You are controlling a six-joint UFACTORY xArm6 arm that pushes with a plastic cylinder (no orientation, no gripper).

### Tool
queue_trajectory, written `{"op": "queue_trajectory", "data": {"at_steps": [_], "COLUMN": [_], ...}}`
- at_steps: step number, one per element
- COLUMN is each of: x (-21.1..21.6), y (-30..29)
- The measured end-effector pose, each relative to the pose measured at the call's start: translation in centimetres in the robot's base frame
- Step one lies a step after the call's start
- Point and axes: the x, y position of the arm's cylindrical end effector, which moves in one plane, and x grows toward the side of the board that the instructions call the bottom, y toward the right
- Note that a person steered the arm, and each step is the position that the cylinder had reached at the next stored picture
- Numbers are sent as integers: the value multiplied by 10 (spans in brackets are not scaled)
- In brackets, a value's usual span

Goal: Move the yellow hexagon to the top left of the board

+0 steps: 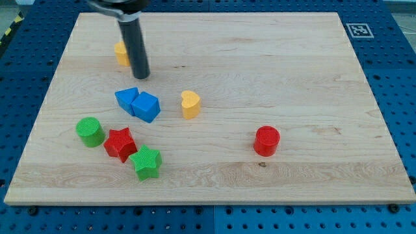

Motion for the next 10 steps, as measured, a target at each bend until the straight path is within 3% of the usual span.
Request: {"op": "queue_trajectory", "data": {"at_steps": [2, 4, 7, 8, 10], "x": [-78, -54, -124, -128, -75], "y": [-48, -42, -82, -85, -47]}}
